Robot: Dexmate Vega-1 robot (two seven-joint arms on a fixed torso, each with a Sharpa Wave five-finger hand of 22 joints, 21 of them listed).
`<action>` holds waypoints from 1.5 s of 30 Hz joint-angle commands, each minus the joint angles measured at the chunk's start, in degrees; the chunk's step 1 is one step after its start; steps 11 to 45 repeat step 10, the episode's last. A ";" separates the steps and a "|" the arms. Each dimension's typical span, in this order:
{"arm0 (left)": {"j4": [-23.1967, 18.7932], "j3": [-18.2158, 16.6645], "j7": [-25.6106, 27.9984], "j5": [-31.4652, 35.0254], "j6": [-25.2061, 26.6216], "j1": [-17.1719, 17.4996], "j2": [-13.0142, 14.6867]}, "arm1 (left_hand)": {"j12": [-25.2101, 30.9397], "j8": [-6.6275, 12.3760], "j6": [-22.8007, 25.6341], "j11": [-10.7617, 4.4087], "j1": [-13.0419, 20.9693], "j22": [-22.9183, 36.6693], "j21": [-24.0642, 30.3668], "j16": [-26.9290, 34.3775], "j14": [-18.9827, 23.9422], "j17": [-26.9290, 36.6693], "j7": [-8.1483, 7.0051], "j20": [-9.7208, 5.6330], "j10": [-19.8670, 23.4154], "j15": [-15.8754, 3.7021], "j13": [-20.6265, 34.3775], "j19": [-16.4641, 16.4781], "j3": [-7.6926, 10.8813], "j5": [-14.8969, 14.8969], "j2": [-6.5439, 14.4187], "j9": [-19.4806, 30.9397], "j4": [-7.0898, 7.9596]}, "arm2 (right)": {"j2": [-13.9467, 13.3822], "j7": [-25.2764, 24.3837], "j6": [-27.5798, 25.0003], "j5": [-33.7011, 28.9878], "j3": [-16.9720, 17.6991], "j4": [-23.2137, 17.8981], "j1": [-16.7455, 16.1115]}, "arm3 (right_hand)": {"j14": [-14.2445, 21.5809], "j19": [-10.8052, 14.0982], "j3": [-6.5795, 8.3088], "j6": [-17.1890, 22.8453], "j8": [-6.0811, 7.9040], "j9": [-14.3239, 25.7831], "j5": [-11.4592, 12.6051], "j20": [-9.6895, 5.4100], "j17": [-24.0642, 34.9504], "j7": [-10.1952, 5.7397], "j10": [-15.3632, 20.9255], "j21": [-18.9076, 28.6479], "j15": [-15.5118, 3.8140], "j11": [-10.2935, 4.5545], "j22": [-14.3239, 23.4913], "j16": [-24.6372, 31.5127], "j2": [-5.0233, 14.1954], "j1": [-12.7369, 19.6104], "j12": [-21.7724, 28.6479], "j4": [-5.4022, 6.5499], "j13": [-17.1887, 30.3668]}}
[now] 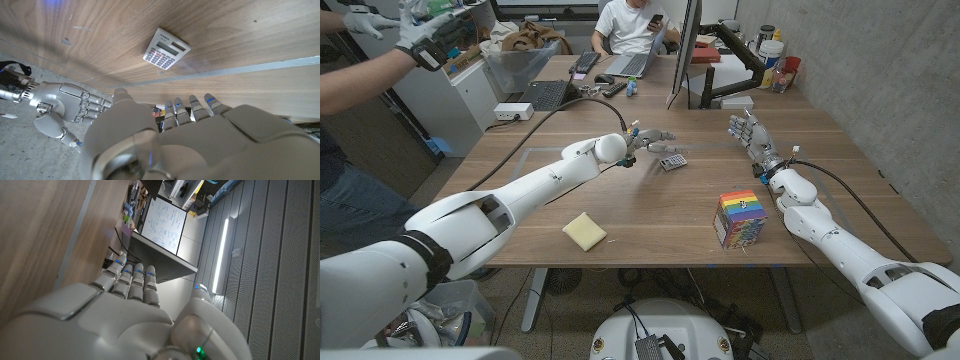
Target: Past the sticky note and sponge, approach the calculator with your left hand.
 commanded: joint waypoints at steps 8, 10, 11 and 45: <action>1.58 0.56 -0.09 -0.12 -0.67 -0.79 -0.75 | -0.23 0.04 -0.04 -0.67 0.55 0.16 0.39 -0.26 0.41 0.35 -0.13 0.24 0.37 0.03 0.19 -0.09 -0.05 0.20 -0.01 0.17 -0.24 | 0.90 1.01 0.55 -0.30 0.38 1.74 0.88 | 0.63 0.10 -0.04 0.44 0.28 0.15 0.20 -0.16 0.21 0.19 0.32 0.32 0.06 -0.17 0.18 0.26 0.64 0.30 0.12 -0.11 0.14; 1.72 0.65 -0.05 -0.01 -0.78 -0.87 -0.79 | -0.23 -0.07 -0.26 -0.59 0.56 0.16 0.37 -0.27 0.42 0.35 -0.15 0.26 0.40 -0.03 0.19 -0.11 -0.05 0.21 -0.01 0.17 -0.23 | 1.04 1.09 0.60 -0.30 0.43 1.94 0.99 | 0.65 0.08 -0.05 0.48 0.29 0.15 0.20 -0.12 0.21 0.12 0.34 0.31 0.05 -0.09 0.18 0.26 0.64 0.30 0.13 -0.11 0.14; 1.72 0.65 -0.05 -0.01 -0.78 -0.87 -0.79 | -0.23 -0.07 -0.26 -0.59 0.56 0.16 0.37 -0.27 0.42 0.35 -0.15 0.26 0.40 -0.03 0.19 -0.11 -0.05 0.21 -0.01 0.17 -0.23 | 1.04 1.09 0.60 -0.30 0.43 1.94 0.99 | 0.65 0.08 -0.05 0.48 0.29 0.15 0.20 -0.12 0.21 0.12 0.34 0.31 0.05 -0.09 0.18 0.26 0.64 0.30 0.13 -0.11 0.14; 1.72 0.65 -0.05 -0.01 -0.78 -0.87 -0.79 | -0.23 -0.07 -0.26 -0.59 0.56 0.16 0.37 -0.27 0.42 0.35 -0.15 0.26 0.40 -0.03 0.19 -0.11 -0.05 0.21 -0.01 0.17 -0.23 | 1.04 1.09 0.60 -0.30 0.43 1.94 0.99 | 0.65 0.08 -0.05 0.48 0.29 0.15 0.20 -0.12 0.21 0.12 0.34 0.31 0.05 -0.09 0.18 0.26 0.64 0.30 0.13 -0.11 0.14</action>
